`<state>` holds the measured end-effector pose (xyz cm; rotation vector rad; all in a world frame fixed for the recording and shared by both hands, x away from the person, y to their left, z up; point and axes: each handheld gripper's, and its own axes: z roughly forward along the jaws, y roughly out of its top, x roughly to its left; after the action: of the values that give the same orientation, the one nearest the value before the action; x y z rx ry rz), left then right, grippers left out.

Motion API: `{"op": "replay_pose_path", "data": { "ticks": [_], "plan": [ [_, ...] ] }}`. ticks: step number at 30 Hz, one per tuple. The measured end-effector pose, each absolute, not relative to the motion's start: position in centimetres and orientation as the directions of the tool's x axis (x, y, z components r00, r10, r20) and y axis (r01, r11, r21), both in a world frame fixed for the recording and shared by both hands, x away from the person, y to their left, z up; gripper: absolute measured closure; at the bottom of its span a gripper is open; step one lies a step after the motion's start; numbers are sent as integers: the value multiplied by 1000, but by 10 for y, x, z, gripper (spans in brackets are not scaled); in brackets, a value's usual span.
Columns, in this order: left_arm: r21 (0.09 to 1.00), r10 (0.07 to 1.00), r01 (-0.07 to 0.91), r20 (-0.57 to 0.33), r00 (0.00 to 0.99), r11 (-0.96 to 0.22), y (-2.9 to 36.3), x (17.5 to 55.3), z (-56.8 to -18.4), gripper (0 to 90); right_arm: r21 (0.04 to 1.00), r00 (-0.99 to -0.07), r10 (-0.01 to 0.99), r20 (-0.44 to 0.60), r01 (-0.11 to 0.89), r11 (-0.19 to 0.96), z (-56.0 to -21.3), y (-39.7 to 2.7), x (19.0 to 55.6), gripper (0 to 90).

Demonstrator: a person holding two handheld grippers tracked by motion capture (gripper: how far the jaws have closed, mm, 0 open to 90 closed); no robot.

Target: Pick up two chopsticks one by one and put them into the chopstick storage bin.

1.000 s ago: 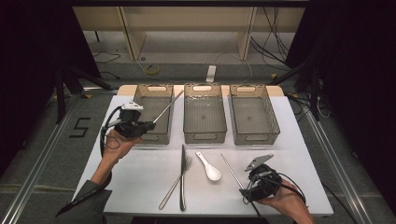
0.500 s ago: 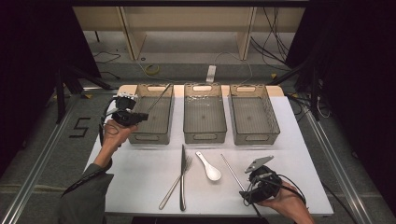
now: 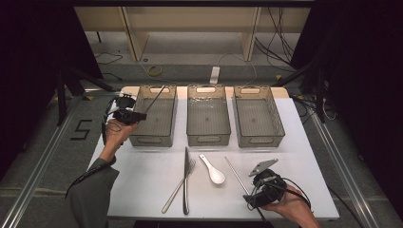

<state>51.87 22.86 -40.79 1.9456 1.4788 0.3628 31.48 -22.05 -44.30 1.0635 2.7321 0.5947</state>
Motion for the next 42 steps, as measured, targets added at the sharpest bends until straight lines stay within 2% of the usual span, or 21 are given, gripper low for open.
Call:
{"op": "replay_pose_path", "data": {
  "ticks": [8, 13, 16, 19, 21, 22, 24, 33, 42],
  "plan": [
    [621, 950, 775, -158, 270, -117, 223, 528, -419, 824, 417, -739, 673, 6, 614, 670, -442, -221, 314, 244],
    [632, 954, 770, -169, 249, -89, 219, 529, -418, 516, 421, -737, 676, 10, 616, 666, -442, -222, 313, 231],
    [626, 946, 776, -199, 256, -79, 216, 526, -415, 402, 419, -736, 677, 9, 617, 666, -442, -223, 313, 230],
    [641, 932, 763, -223, 284, -79, 214, 518, -411, 326, 416, -733, 680, 10, 621, 664, -441, -224, 313, 237],
    [655, 910, 753, -274, 313, -62, 214, 510, -407, 285, 412, -731, 683, 8, 624, 663, -441, -225, 313, 239],
    [662, 897, 747, -297, 328, -54, 213, 506, -406, 280, 410, -727, 686, 6, 628, 662, -441, -225, 313, 239],
    [676, 890, 731, -273, 365, -93, 210, 496, -404, 258, 401, -722, 692, 3, 635, 661, -441, -225, 313, 239],
    [750, 819, 649, -290, 495, -127, 208, 443, -398, 202, 369, -715, 699, 3, 651, 664, -442, -225, 314, 260],
    [806, 767, 566, -250, 591, -173, 193, 408, -399, 174, 328, -716, 698, -8, 658, 678, -444, -224, 316, 286]
  ]
}}
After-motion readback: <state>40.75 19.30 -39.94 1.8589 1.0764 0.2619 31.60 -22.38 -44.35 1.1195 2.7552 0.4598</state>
